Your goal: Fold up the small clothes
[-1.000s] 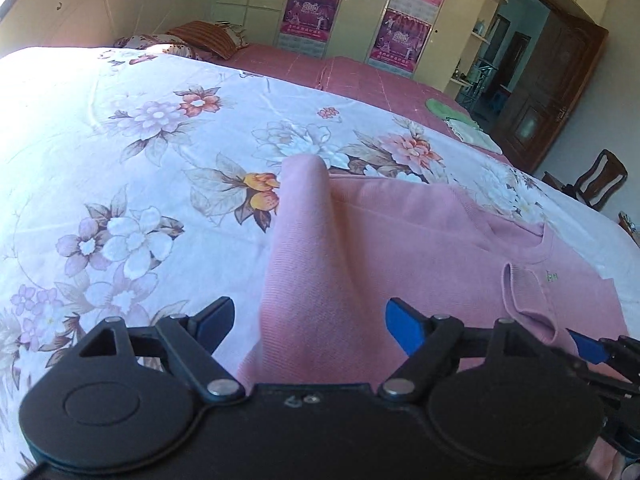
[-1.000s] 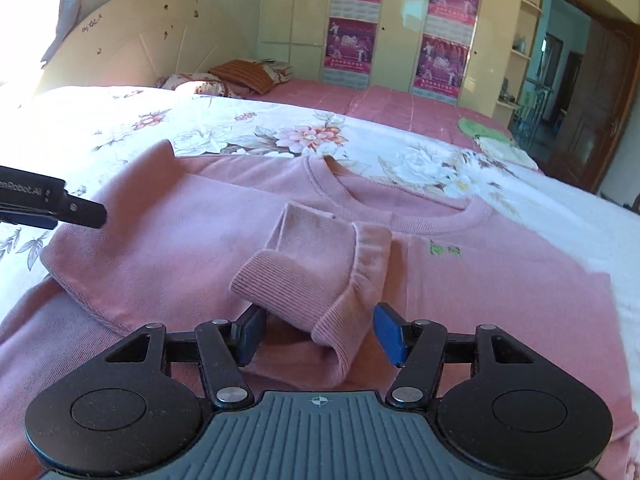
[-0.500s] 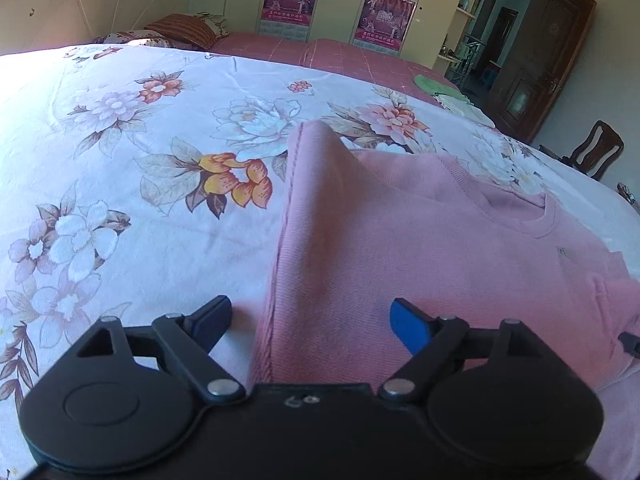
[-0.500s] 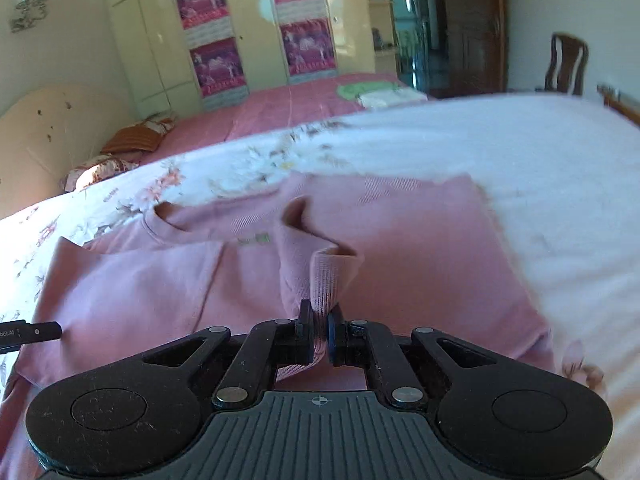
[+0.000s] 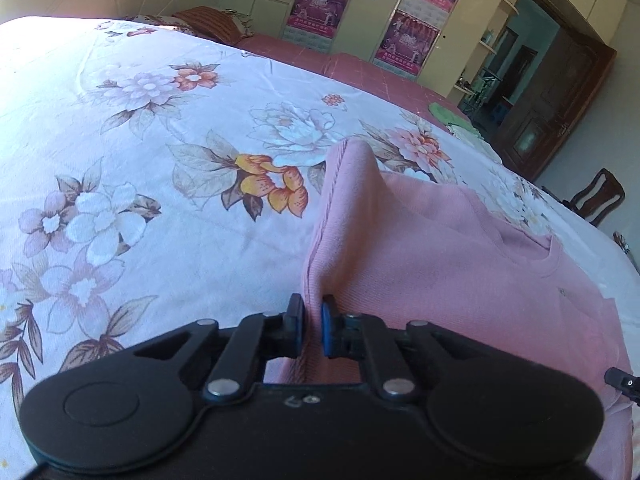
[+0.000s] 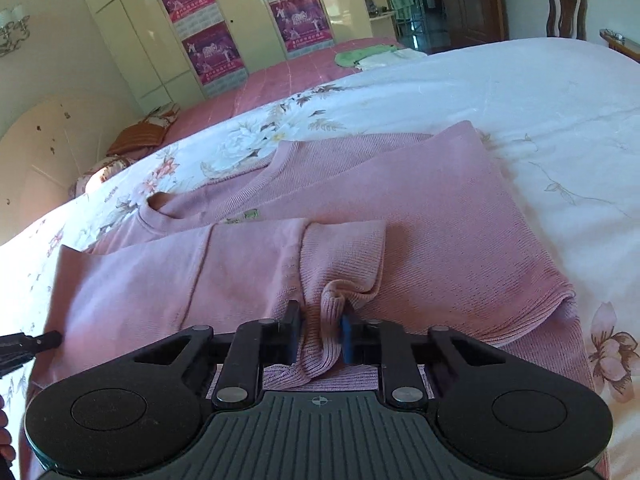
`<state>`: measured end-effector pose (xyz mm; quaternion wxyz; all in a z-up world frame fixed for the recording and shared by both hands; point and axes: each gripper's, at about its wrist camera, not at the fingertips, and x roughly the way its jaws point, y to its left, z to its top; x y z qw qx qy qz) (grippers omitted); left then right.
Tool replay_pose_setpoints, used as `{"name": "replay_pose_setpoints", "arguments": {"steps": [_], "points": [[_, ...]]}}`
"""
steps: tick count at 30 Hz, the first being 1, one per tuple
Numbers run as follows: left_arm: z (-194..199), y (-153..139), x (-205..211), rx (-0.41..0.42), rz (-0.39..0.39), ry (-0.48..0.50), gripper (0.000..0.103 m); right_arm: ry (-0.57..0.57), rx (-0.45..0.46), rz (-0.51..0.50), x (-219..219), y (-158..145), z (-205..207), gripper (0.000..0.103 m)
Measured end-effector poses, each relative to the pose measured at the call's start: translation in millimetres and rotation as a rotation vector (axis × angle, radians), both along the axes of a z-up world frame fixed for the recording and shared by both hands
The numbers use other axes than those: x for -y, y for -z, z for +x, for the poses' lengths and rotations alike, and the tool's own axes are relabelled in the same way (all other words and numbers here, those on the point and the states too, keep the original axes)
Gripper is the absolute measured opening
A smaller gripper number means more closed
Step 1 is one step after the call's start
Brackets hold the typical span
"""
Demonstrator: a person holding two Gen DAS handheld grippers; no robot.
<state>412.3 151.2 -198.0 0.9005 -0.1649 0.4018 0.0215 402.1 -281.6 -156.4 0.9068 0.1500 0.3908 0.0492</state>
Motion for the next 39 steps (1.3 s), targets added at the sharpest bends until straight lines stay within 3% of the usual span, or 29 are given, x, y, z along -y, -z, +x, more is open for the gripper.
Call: {"name": "replay_pose_setpoints", "arguments": {"steps": [3, 5, 8, 12, 15, 19, 21, 24, 25, 28, 33, 36, 39], "points": [[-3, -14, 8, 0.023, 0.08, -0.002, 0.018, 0.018, -0.031, -0.105, 1, 10, -1, 0.015], [-10, -30, 10, 0.088, 0.085, -0.011, 0.015, 0.048, -0.012, -0.093, 8, 5, -3, 0.024], [-1, -46, 21, 0.125, 0.068, 0.06, 0.019, 0.055, 0.073, -0.116, 7, -12, -8, 0.033], [31, -37, 47, 0.104, 0.081, 0.136, 0.022, -0.032, 0.096, -0.114, -16, -19, 9, 0.034], [61, -15, 49, 0.043, 0.098, 0.111, 0.024, -0.084, 0.089, -0.164, -35, -11, 24, 0.034], [77, 2, 23, 0.024, 0.047, 0.005, 0.011, -0.12, 0.06, -0.223, -43, 7, 42, 0.034], [79, 4, 13, 0.02, 0.009, -0.03, 0.006, -0.113, 0.02, -0.279, -39, 23, 50, 0.033], [79, 0, 8, 0.001, 0.0, -0.038, 0.004, -0.113, 0.031, -0.277, -32, 26, 54, 0.033], [77, -3, 11, -0.004, 0.023, -0.033, 0.005, -0.11, 0.029, -0.28, -32, 24, 53, 0.033], [55, -21, 20, 0.039, 0.056, -0.006, 0.025, -0.111, 0.062, -0.246, -33, 9, 38, 0.034], [12, -35, 51, 0.044, 0.074, 0.116, 0.026, -0.196, 0.078, -0.214, -49, -5, 9, 0.034], [-13, -29, 77, 0.008, 0.079, 0.189, 0.029, -0.226, 0.066, -0.211, -62, -1, -2, 0.034], [-37, -13, 91, -0.019, 0.143, 0.209, 0.033, -0.258, 0.035, -0.275, -70, 11, -10, 0.034]]}}
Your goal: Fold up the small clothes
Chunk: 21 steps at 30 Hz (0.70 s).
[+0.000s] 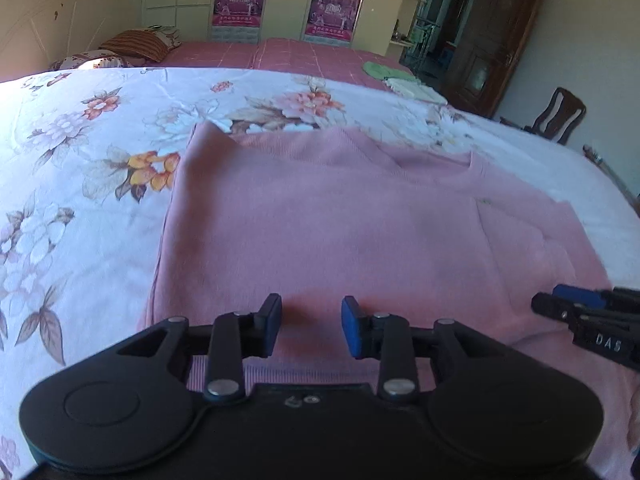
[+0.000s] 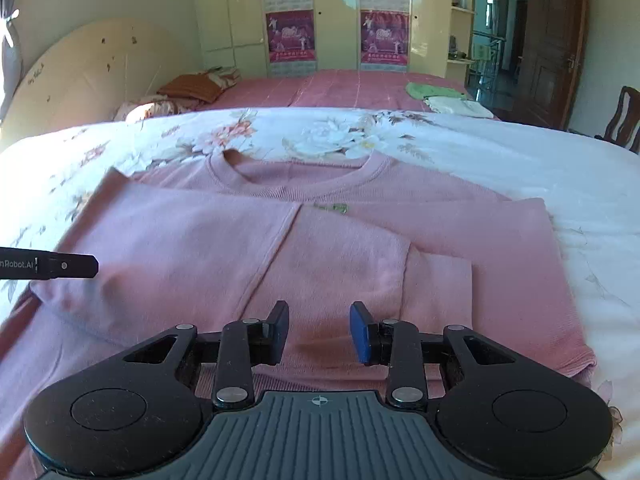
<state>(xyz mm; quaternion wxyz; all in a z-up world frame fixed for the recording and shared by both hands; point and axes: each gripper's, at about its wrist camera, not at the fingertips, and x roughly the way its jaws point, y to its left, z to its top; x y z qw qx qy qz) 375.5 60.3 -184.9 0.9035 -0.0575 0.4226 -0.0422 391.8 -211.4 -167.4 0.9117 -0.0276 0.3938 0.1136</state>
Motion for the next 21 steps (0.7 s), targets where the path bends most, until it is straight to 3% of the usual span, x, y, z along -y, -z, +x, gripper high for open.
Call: {"name": "replay_pose_setpoints", "arguments": {"steps": [4, 6, 10, 13, 14, 17, 21], "points": [[-17, 4, 0, 0.028, 0.072, 0.005, 0.035, 0.001, -0.014, 0.022, 15, 8, -5, 0.033], [-22, -6, -2, 0.01, 0.049, -0.023, 0.032, 0.012, -0.002, 0.022, 12, -3, -11, 0.033], [-52, -20, 11, 0.031, 0.024, 0.026, 0.034, -0.056, 0.021, 0.068, -4, -19, -37, 0.033], [-70, -8, 22, 0.001, 0.041, 0.053, 0.036, -0.123, -0.005, 0.06, -20, -13, -54, 0.033], [-73, -1, 22, -0.022, 0.049, 0.043, 0.037, -0.134, -0.018, 0.045, -24, -8, -58, 0.033], [-87, 7, 15, 0.018, 0.089, 0.024, 0.039, -0.15, -0.039, -0.03, -23, 10, -68, 0.033], [-100, 4, -18, 0.006, 0.104, -0.095, 0.039, -0.096, -0.027, -0.03, 18, 16, -85, 0.033]]}}
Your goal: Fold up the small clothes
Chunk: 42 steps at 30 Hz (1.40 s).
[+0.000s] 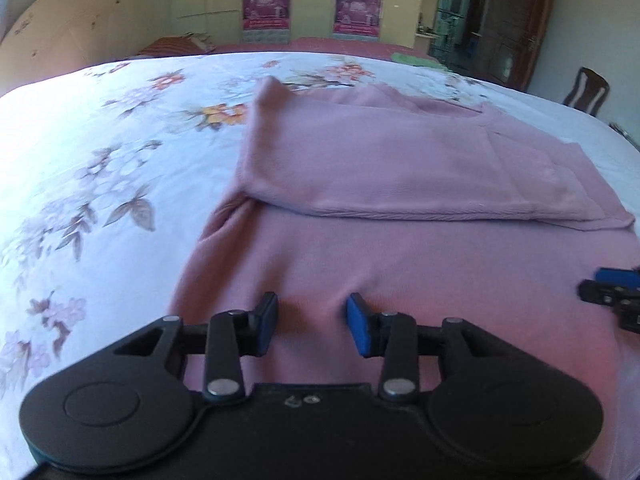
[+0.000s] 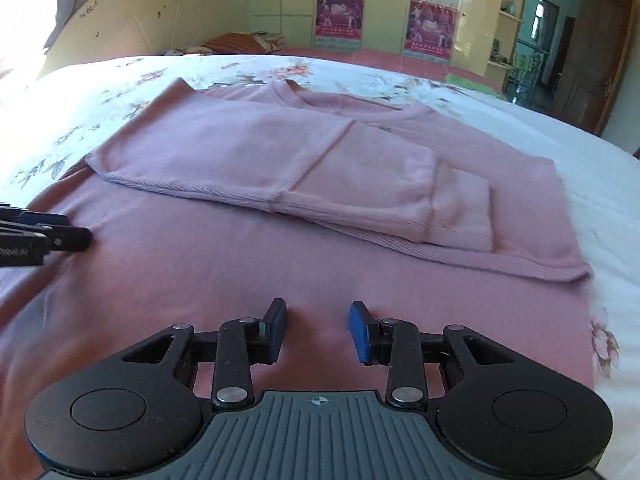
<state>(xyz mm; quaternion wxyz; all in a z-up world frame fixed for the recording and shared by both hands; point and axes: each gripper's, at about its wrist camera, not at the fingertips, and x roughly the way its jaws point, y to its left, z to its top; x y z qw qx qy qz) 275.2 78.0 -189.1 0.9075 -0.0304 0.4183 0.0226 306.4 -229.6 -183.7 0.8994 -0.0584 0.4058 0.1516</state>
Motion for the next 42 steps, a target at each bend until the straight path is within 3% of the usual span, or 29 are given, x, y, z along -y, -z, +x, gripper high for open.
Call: {"name": "replay_pose_setpoints", "arguments": {"steps": [3, 5, 7, 11, 15, 19, 24, 26, 30, 33, 35, 36, 38, 39, 42], "points": [[-9, 0, -15, -0.002, 0.031, -0.061, 0.039, 0.044, 0.004, -0.02, 30, 0, -11, 0.033], [-13, -4, -13, -0.007, 0.046, -0.085, 0.037, 0.03, 0.011, -0.058, 31, -5, -16, 0.033], [-19, -12, -5, 0.001, 0.021, -0.091, 0.034, 0.002, 0.026, -0.028, 27, -14, -25, 0.033], [-37, -22, 29, 0.021, -0.005, 0.005, 0.037, -0.066, 0.023, 0.023, 4, -20, -48, 0.033], [-52, -7, 52, -0.014, 0.024, 0.083, 0.039, -0.093, 0.017, -0.041, -9, -5, -73, 0.033], [-74, 2, 39, 0.022, 0.087, 0.104, 0.047, -0.034, 0.037, -0.119, 14, -2, -94, 0.033], [-97, -1, 10, 0.021, 0.055, 0.067, 0.047, 0.081, -0.006, -0.12, 45, -10, -115, 0.034], [-105, -6, 10, 0.021, 0.054, 0.068, 0.043, 0.085, 0.002, -0.145, 36, -17, -121, 0.034], [-120, -16, 22, 0.047, -0.011, 0.115, 0.046, 0.042, 0.014, -0.051, 8, -27, -138, 0.034], [-126, -3, 26, 0.013, 0.011, 0.139, 0.047, 0.032, -0.029, -0.131, -8, -13, -147, 0.034], [-137, 3, 21, 0.047, 0.057, 0.166, 0.049, 0.038, -0.004, -0.174, 0, -7, -159, 0.034], [-142, 3, 16, 0.053, 0.072, 0.174, 0.049, 0.053, 0.004, -0.191, 8, -7, -165, 0.036], [-147, 2, 5, 0.048, 0.065, 0.166, 0.049, 0.117, -0.004, -0.215, 24, -7, -171, 0.059], [-149, 1, -1, 0.046, 0.055, 0.157, 0.05, 0.157, -0.014, -0.208, 36, -7, -173, 0.064], [-153, -1, -5, 0.037, 0.049, 0.14, 0.049, 0.225, -0.062, -0.157, 61, -10, -177, 0.067]]}}
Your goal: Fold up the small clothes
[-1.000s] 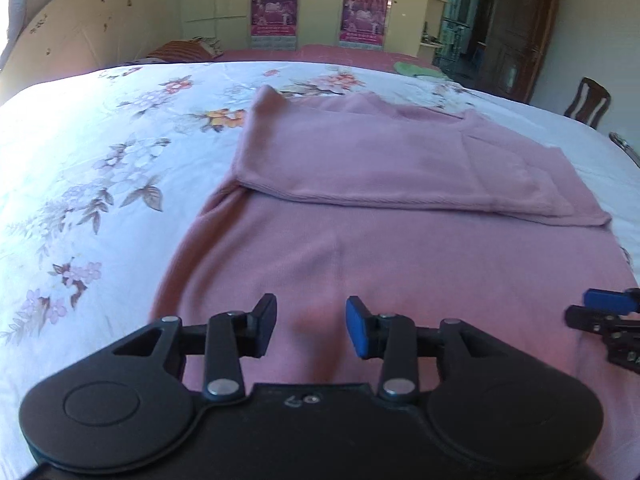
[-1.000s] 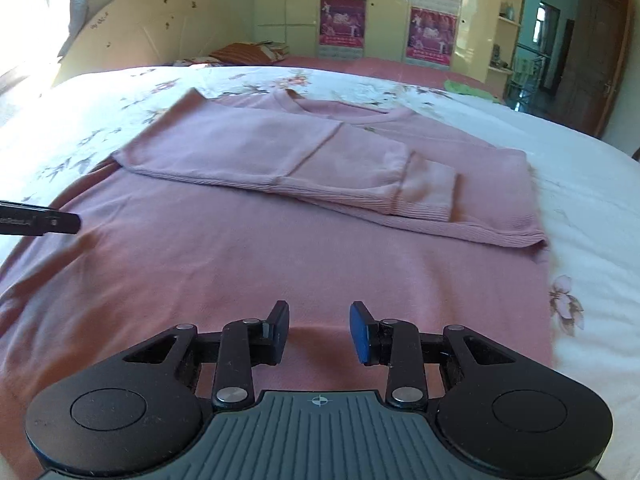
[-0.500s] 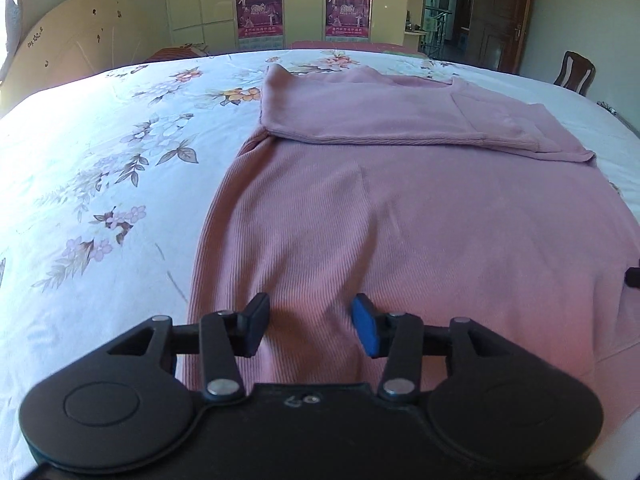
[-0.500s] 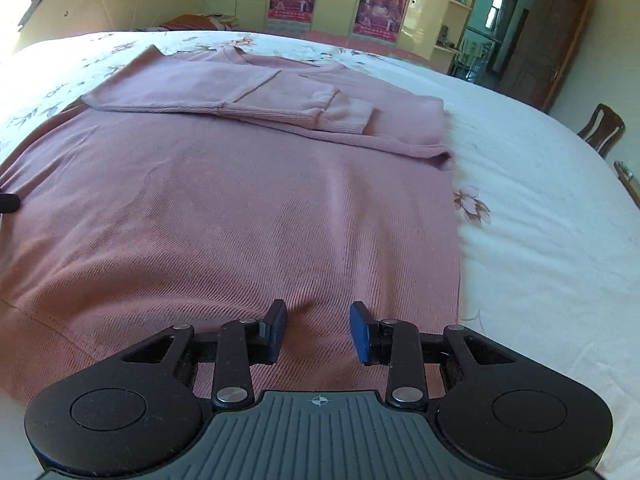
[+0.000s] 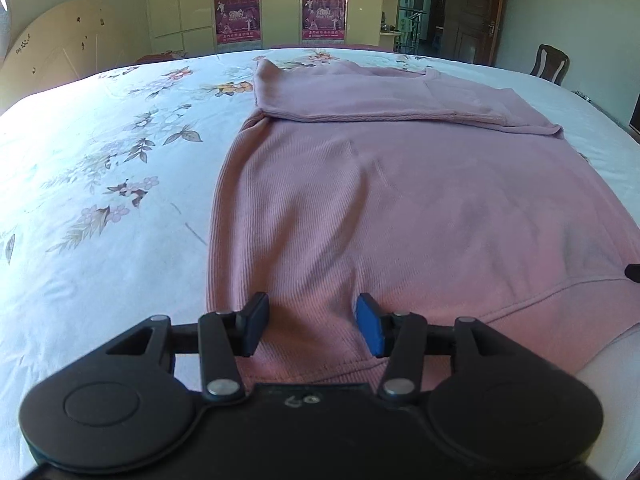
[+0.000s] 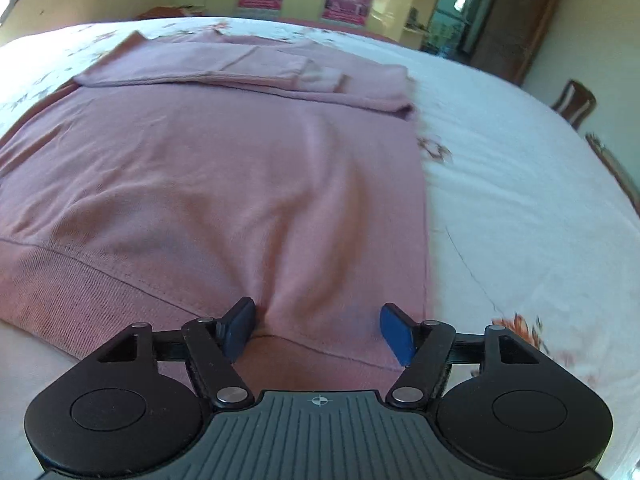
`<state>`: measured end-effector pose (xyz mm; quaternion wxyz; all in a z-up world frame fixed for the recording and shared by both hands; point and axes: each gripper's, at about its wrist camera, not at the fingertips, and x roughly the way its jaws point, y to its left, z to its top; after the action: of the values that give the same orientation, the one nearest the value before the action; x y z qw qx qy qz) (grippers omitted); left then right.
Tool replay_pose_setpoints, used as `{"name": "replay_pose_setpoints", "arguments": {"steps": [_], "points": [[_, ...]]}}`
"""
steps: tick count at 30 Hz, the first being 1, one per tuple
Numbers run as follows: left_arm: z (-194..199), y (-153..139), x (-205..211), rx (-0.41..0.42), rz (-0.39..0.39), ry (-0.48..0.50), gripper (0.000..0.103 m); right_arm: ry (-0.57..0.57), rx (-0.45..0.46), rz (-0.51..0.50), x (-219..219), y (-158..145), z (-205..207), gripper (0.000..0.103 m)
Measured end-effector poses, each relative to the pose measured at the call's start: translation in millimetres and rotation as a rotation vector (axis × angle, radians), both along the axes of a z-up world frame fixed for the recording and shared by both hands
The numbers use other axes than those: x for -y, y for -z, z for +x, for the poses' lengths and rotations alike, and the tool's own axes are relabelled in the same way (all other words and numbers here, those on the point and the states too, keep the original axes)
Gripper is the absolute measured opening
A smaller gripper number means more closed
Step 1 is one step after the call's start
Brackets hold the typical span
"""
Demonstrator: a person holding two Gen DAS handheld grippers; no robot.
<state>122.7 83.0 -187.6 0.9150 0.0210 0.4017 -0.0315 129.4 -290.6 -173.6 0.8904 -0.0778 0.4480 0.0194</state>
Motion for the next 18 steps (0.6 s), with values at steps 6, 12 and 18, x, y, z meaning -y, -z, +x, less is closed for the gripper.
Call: {"name": "replay_pose_setpoints", "arguments": {"steps": [6, 12, 18], "points": [[-9, -10, 3, -0.006, -0.011, -0.029, 0.048, 0.039, -0.015, 0.053, 3, -8, -1, 0.054], [-11, -9, -1, -0.012, -0.031, -0.061, 0.053, 0.054, 0.003, 0.05, 0, -9, -5, 0.052], [-10, -9, 0, -0.037, -0.027, -0.088, 0.054, 0.064, 0.007, 0.079, 5, -13, -13, 0.039]]}}
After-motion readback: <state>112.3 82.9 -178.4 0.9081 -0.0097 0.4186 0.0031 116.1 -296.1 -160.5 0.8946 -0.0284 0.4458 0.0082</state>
